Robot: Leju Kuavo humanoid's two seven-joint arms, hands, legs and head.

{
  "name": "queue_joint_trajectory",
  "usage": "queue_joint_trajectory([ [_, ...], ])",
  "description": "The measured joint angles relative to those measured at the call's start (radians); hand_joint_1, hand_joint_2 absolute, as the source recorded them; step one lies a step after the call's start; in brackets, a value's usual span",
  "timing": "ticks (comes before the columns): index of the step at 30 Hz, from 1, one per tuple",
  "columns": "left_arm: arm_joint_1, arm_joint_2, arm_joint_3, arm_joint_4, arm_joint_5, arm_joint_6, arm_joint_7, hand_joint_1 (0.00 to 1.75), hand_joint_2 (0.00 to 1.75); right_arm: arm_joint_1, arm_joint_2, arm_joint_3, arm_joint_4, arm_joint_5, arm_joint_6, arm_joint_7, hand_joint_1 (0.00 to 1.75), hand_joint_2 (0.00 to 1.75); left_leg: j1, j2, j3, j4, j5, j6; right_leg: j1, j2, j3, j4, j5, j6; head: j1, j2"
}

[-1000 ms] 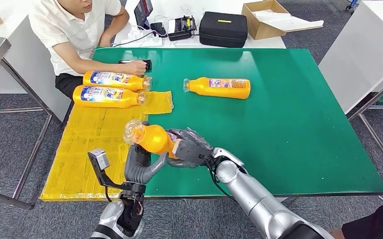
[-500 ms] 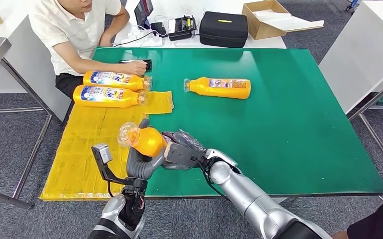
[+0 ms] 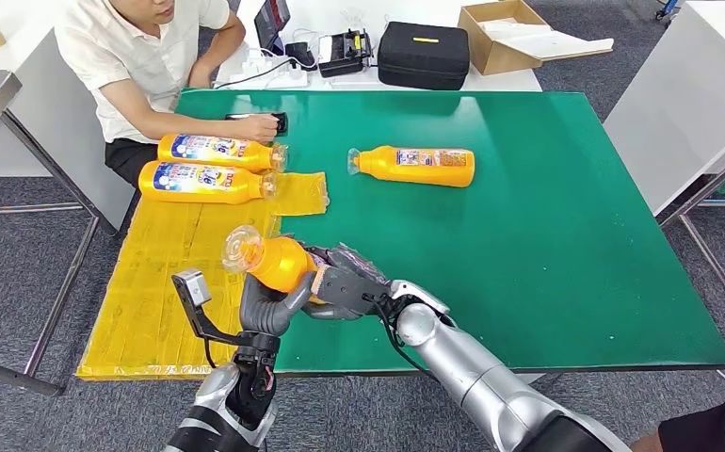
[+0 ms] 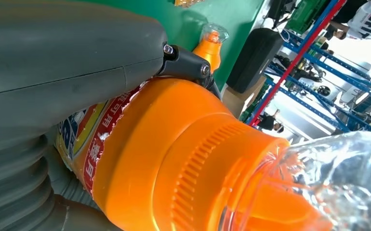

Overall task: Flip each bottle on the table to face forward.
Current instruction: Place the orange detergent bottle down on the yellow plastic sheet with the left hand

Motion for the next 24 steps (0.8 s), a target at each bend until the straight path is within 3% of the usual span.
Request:
queue_joint_trajectory([
  [4,-0.002,0.0,0.001,0.003,0.0,-0.001,-0.001,1.75,1.75,0.0,0.0,0.0,0.001,-0.002,-0.001,0.0,0.03,1.75,0.0,0.0,0.0,0.0,0.0,0.0,0.0,0.0,0.0,0.0,0.0,0.0,0.0,0.0],
  [9,0.004,-0.001,0.004,-0.014,-0.048,0.018,-0.021,1.75,1.75,0.019,0.011,0.0,-0.009,0.044,-0.087,0.025,0.0,1.75,0.0,0.0,0.0,0.0,0.0,0.0,0.0,0.0,0.0,0.0,0.0,0.0,0.0,0.0],
  [18,0.033,0.0,0.035,-0.112,-0.163,0.214,-0.02,1.75,1.75,0.174,0.058,-0.054,-0.182,0.278,-0.259,0.092,0.0,1.75,0.0,0.0,-0.002,0.0,0.0,0.0,0.0,0.0,-0.002,0.0,0.0,0.0,0.0,0.0],
  [24,0.038,0.0,0.089,-0.122,-0.304,0.31,0.029,1.75,1.75,0.254,0.077,-0.125,-0.335,0.427,-0.307,0.092,0.0,1.75,0.0,0.0,-0.002,0.0,0.0,0.0,0.0,0.0,-0.002,0.0,0.0,0.0,0.0,0.0],
])
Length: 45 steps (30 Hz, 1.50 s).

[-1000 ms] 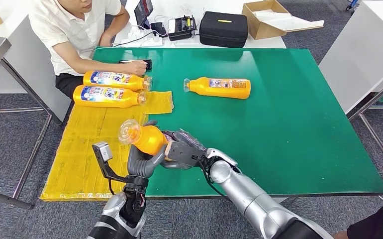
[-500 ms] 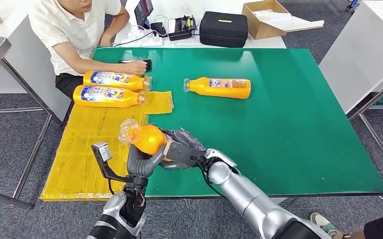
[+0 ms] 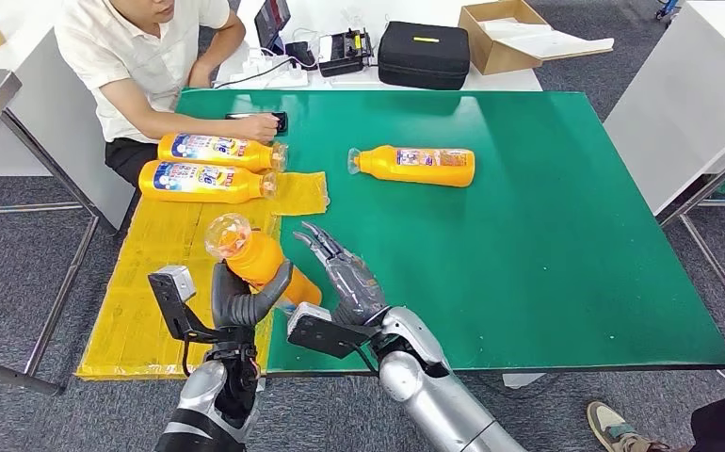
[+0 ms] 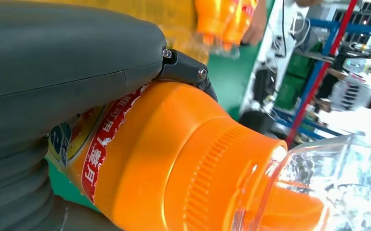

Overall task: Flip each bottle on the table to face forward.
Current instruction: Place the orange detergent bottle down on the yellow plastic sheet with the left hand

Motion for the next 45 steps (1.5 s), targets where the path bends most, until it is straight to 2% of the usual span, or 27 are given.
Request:
queue_joint_trajectory([
  [6,-0.012,-0.001,0.038,-0.003,-0.254,0.047,0.066,1.75,1.75,0.025,-0.002,-0.068,-0.093,0.05,-0.01,-0.024,0.0,1.75,0.0,0.001,0.001,0.0,0.0,0.0,0.0,0.0,0.001,0.0,0.0,0.0,0.0,0.0],
  [13,-0.039,-0.006,0.103,-0.003,-0.368,0.077,0.076,1.75,1.75,0.03,0.006,-0.103,-0.145,0.053,-0.002,-0.035,0.0,1.75,0.001,0.001,0.002,0.0,0.0,-0.001,0.001,0.0,0.001,0.0,0.001,0.0,0.0,0.0],
  [15,-0.042,-0.006,0.105,-0.007,-0.506,0.101,0.079,1.75,1.75,0.033,0.007,-0.107,-0.149,0.054,-0.001,-0.036,0.0,1.75,0.001,0.001,0.001,0.0,0.0,-0.001,0.001,0.0,0.001,0.0,0.001,0.0,0.0,0.0],
  [20,-0.05,-0.006,0.123,-0.067,-1.025,0.128,0.118,1.75,1.75,0.032,0.013,-0.125,-0.15,0.042,0.002,-0.044,0.0,1.75,0.001,0.0,0.0,0.0,0.0,-0.001,0.001,0.0,0.001,0.0,0.0,0.0,0.0,0.0],
  [24,-0.057,-0.005,0.126,-0.117,-1.278,0.122,0.148,1.75,1.75,0.024,0.009,-0.145,-0.14,0.026,0.001,-0.059,0.0,1.75,0.001,0.0,0.0,0.0,0.0,-0.001,0.001,0.0,0.001,0.0,0.0,0.0,0.0,0.0],
  [27,-0.071,-0.003,0.117,-0.103,-1.416,0.097,0.198,1.75,1.75,0.018,0.002,-0.169,-0.11,0.008,-0.006,-0.082,0.0,1.75,0.001,0.0,0.0,0.0,0.0,-0.001,0.001,0.0,0.001,0.0,0.0,0.0,0.0,0.0],
  [38,-0.164,0.009,0.121,0.165,-1.481,0.069,0.251,1.75,1.75,-0.002,-0.005,-0.227,0.009,-0.004,-0.013,-0.119,0.0,1.75,0.001,0.0,0.0,0.0,0.0,-0.001,0.001,0.0,0.0,0.0,0.0,0.0,0.0,0.0],
  [43,-0.23,0.021,0.157,0.307,-1.486,0.054,0.278,1.75,1.75,-0.016,-0.003,-0.23,0.048,-0.015,-0.012,-0.139,0.0,1.75,0.001,0.0,0.0,0.0,0.0,-0.001,0.001,0.0,0.001,0.0,0.0,0.0,0.0,0.0],
  [45,-0.261,0.029,0.176,0.368,-1.504,0.066,0.285,1.59,1.75,-0.021,-0.001,-0.231,0.063,-0.02,-0.011,-0.145,0.0,1.75,0.001,0.0,0.0,0.0,0.001,-0.001,0.001,0.0,0.001,0.0,0.0,0.0,0.0,0.0],
])
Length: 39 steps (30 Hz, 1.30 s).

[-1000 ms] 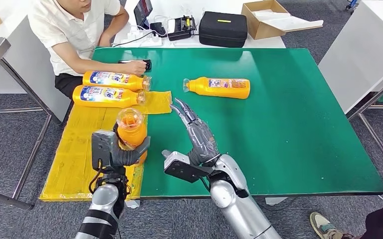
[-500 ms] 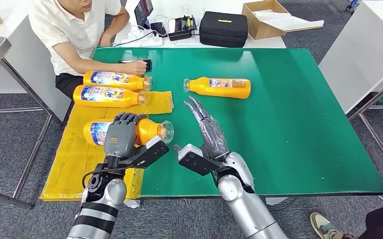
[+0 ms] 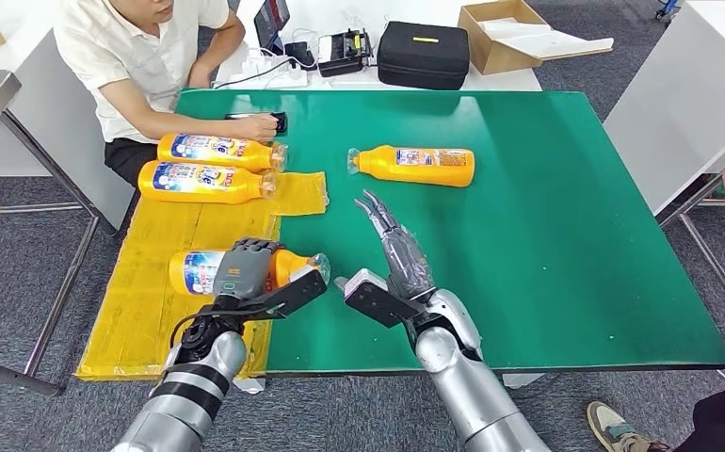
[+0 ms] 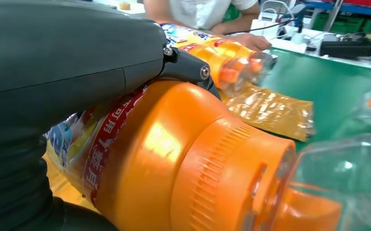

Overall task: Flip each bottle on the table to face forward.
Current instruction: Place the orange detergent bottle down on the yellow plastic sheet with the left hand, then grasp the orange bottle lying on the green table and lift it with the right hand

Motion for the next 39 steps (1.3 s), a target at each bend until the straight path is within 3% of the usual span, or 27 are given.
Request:
queue_joint_trajectory([
  [2,-0.024,0.008,0.015,0.049,-0.023,0.009,0.013,1.07,1.75,-0.003,0.001,-0.001,0.012,-0.003,0.001,-0.004,0.0,1.75,0.0,0.0,0.0,0.0,0.0,0.0,0.0,0.0,0.0,0.0,0.0,0.0,0.0,0.0],
  [4,-0.045,0.017,0.027,0.094,-0.049,0.006,0.027,0.37,1.75,-0.007,0.002,-0.001,0.022,-0.008,0.001,-0.008,0.0,1.75,0.0,0.0,0.001,0.0,0.0,0.0,0.0,0.0,0.001,0.0,0.0,0.0,0.0,0.0],
  [6,-0.067,0.025,0.034,0.138,-0.073,-0.014,0.04,0.02,1.75,-0.013,0.002,-0.002,0.033,-0.016,0.002,-0.014,0.0,1.75,0.0,0.0,0.001,0.0,0.0,0.0,0.0,0.0,0.001,0.0,0.0,0.0,0.0,0.0],
  [23,-0.181,0.033,0.096,0.312,-0.108,-0.162,0.113,0.0,1.75,-0.045,0.004,-0.035,0.109,-0.01,-0.054,-0.023,0.0,1.75,0.0,-0.001,0.009,0.0,0.0,0.0,0.0,-0.001,0.01,0.0,0.0,0.0,0.0,0.0],
  [29,-0.19,0.031,0.116,0.318,-0.088,-0.186,0.051,0.0,1.75,-0.046,0.004,-0.056,0.116,-0.021,-0.045,-0.028,0.0,1.75,0.0,-0.001,0.009,0.0,0.0,0.0,0.0,-0.001,0.01,0.0,0.0,0.0,0.0,0.0],
  [39,-0.186,0.027,0.121,0.317,-0.086,-0.17,0.023,0.0,1.75,-0.046,0.004,-0.068,0.124,-0.021,-0.04,-0.033,0.0,1.75,-0.001,-0.001,0.009,0.0,0.0,0.0,0.0,-0.001,0.01,0.0,0.0,0.0,0.0,0.0],
])
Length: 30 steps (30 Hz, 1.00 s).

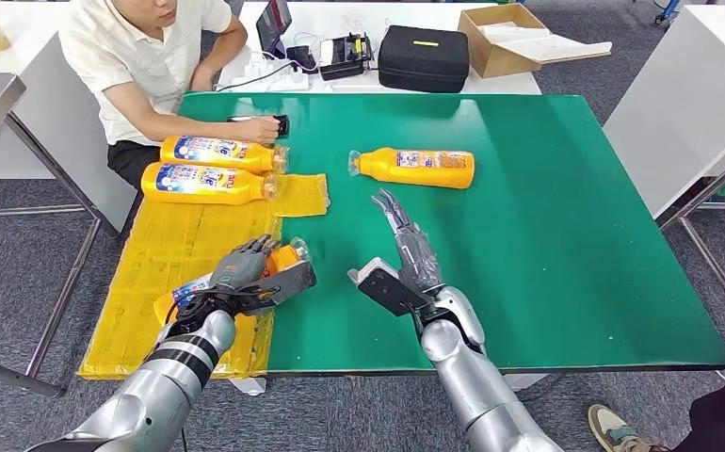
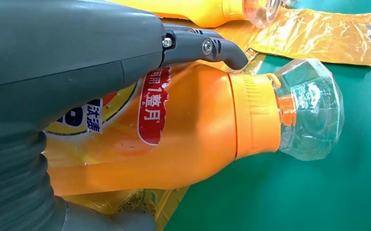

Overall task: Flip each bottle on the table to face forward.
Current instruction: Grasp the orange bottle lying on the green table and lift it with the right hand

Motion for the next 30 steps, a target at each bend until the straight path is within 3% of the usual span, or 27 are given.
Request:
queue_joint_trajectory([
  [5,0.051,-0.021,-0.016,-0.053,0.026,0.064,-0.111,0.0,1.75,0.011,0.0,-0.009,0.001,0.01,-0.01,-0.003,0.0,1.75,0.0,0.0,-0.001,0.0,0.0,0.0,0.0,0.0,-0.001,0.0,0.0,0.0,0.0,0.0],
  [9,0.144,-0.048,-0.091,-0.219,0.117,0.041,-0.166,0.0,1.75,0.038,-0.003,-0.027,-0.011,0.024,-0.019,-0.001,0.0,1.75,-0.001,0.0,-0.004,0.0,0.0,0.0,-0.001,0.0,-0.004,0.0,0.0,0.0,0.0,0.0],
  [13,0.233,-0.054,-0.215,-0.427,0.217,0.019,-0.173,0.0,1.75,0.066,-0.008,-0.047,-0.038,0.043,-0.024,0.006,0.0,1.75,-0.001,0.0,-0.006,0.0,0.0,0.0,0.0,0.0,-0.006,0.0,0.0,0.0,0.0,0.0],
  [19,0.34,-0.052,-0.372,-0.685,0.192,0.096,-0.155,0.0,1.75,0.106,-0.01,-0.068,-0.094,0.077,-0.032,0.033,0.0,1.75,0.0,0.0,-0.007,0.0,0.0,0.0,0.0,0.0,-0.008,0.0,0.0,0.0,0.0,0.0],
  [30,0.426,-0.037,-0.46,-0.929,0.197,0.17,-0.155,0.0,1.75,0.153,-0.01,-0.081,-0.176,0.12,-0.039,0.074,0.0,1.75,0.0,0.0,-0.007,0.0,0.0,0.0,0.0,0.0,-0.008,0.0,0.0,0.0,0.0,0.0],
])
